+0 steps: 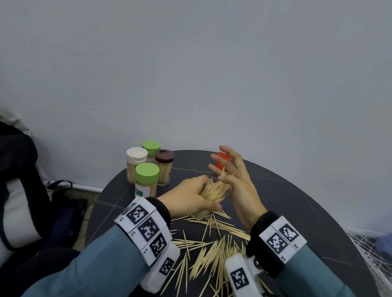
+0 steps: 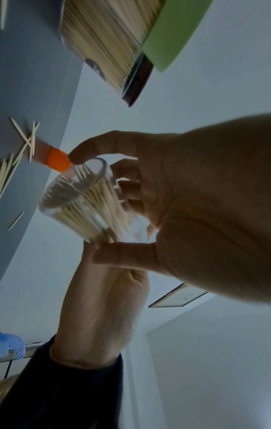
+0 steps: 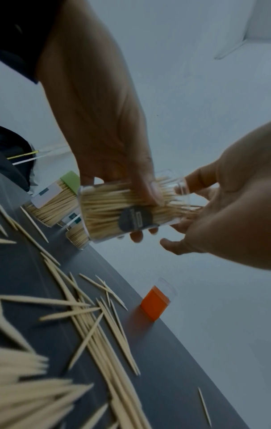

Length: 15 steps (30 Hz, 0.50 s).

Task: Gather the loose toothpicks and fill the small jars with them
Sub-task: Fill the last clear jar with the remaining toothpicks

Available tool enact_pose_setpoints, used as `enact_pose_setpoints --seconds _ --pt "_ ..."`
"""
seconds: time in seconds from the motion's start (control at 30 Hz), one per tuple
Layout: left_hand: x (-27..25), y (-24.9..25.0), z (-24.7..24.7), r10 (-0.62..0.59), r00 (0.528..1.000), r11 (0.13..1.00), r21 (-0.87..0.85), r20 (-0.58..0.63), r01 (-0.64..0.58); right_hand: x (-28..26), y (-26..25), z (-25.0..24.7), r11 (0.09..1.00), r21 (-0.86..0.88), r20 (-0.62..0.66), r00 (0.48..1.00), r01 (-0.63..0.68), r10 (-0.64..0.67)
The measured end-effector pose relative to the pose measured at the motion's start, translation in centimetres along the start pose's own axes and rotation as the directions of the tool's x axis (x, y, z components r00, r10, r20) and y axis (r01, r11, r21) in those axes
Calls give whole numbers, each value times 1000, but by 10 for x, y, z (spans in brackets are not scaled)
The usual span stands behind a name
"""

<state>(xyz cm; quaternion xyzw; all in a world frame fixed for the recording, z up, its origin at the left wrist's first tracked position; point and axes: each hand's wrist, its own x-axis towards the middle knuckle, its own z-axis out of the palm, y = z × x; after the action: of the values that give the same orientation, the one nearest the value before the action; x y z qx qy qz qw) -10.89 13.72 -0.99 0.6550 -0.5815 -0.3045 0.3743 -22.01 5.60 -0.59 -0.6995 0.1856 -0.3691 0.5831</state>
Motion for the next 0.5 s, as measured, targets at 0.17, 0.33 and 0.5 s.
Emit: enact_pose_setpoints --seconds 0.17,0.33,0.5 --pt "0 1 0 6 1000 1000 -3 7 -5 0 4 2 996 -71 -40 998 -56 53" --pt "1 1 0 -2 1000 1000 -16 19 2 -3 6 3 981 -164 22 994 -103 108" --pt "0 0 0 10 1000 1000 -25 -1 -10 1 11 -2 990 -111 -33 995 -93 90"
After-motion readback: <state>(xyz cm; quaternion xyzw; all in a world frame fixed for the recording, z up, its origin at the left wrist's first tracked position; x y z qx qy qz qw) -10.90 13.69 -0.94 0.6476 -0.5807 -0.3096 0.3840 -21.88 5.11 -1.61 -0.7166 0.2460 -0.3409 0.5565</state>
